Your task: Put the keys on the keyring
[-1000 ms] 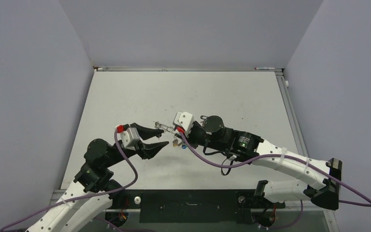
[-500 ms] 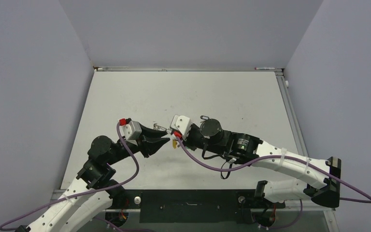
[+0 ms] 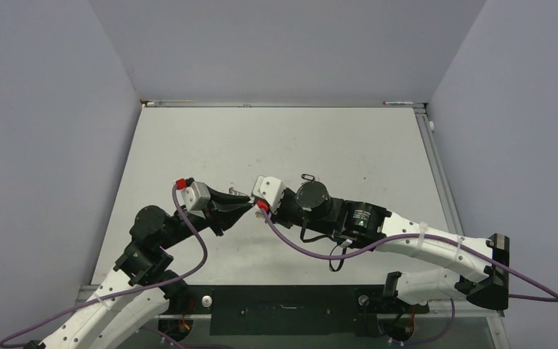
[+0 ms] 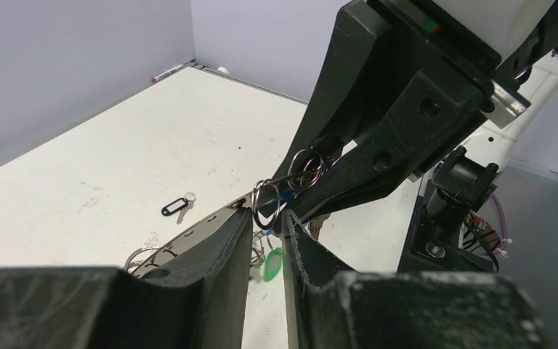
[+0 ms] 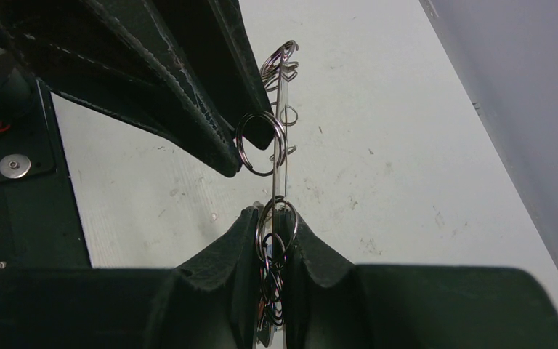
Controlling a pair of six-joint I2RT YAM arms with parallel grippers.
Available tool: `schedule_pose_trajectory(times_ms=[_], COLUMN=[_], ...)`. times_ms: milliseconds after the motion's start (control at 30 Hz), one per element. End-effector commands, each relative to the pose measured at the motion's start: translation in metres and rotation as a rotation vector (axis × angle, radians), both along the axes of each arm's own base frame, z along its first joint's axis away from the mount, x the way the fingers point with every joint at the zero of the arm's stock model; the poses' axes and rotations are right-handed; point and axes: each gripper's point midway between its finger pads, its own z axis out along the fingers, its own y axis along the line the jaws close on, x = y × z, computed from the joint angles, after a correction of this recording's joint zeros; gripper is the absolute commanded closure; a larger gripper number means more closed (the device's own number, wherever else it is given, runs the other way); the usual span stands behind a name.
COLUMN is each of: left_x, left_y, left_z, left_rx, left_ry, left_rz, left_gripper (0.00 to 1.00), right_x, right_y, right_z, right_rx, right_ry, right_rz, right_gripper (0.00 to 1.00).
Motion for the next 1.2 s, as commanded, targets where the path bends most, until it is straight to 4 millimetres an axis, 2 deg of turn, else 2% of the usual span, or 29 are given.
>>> schedule_pose_trajectory(times_ms=[0, 433, 833, 1167], left_x=[0.002, 0.003, 0.012, 0.005], left_y=[0.003, 0.000, 0.001, 0.003], left_z=[0.022, 0.017, 0.015, 0.013], left_rx=[-0.059, -0.051, -0.049, -0.046], left_ry=[-0.063, -0.060, -0.058, -0.137], left_rz=[0.026, 0.016, 0.049, 0.035], left_gripper=[0.82, 0.88, 1.00, 1.00], right_x=[0.004, -0.002, -0.008, -0.012], right_y=[0.010, 0.020, 0.025, 0.024], right_z=[0.036, 0.034, 0.029, 0.030], right_rx=[0.089, 0.092, 0.085, 0.096], right_ry=[-0.054, -0.054, -0.049, -0.048], right_rz=[-0.012, 0.010, 0.021, 0.021], right_gripper=[0.95, 0.95, 0.95, 0.95])
